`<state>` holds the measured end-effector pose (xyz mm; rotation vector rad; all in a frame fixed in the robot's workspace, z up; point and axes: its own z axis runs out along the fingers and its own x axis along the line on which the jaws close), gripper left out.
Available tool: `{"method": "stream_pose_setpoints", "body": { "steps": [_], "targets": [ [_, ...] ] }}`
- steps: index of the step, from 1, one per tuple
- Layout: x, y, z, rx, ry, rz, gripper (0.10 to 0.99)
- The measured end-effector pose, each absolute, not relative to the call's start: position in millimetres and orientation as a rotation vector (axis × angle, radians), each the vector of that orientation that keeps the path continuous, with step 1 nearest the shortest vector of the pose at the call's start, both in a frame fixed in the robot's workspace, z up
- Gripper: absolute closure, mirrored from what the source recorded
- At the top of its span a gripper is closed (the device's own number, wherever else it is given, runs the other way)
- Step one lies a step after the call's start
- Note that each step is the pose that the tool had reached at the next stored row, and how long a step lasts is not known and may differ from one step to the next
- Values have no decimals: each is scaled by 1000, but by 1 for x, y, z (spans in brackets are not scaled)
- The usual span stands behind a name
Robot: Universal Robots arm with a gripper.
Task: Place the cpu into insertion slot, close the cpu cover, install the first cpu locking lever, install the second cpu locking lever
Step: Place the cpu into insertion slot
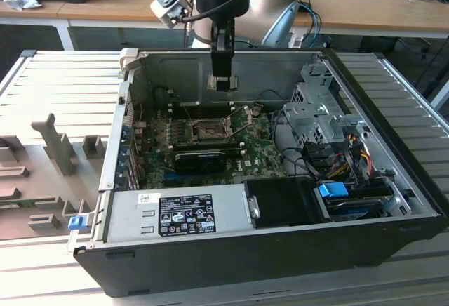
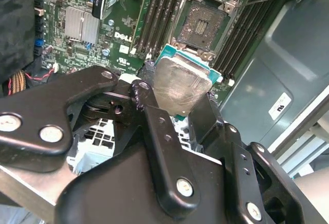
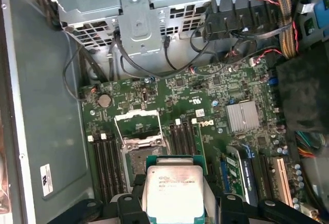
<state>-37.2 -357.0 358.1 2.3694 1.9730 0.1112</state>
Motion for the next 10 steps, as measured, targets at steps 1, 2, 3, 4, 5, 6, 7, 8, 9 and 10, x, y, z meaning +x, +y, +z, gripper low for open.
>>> {"method": "stream_pose_setpoints", "body": {
  "steps": [1, 2, 3, 4, 5, 6, 7, 8, 9, 10],
  "targets": [
    [-37, -357, 358, 2386, 1951, 110, 561],
    [-37, -357, 358, 2399, 1935, 110, 561],
    [-37, -357, 358, 2407, 1924, 109, 561],
    [-37, -357, 358, 2415, 1914, 109, 561],
    [-37, -357, 358, 2429, 1896, 108, 561],
    [-37, -357, 358, 2440, 1880, 108, 561],
    [-37, -357, 358, 2454, 1861, 107, 561],
    [-37, -357, 358, 2453, 1863, 107, 561],
    [-37, -357, 357, 2432, 1892, 108, 561],
    [-37, -357, 356, 2403, 1930, 110, 561]
  ]
}}
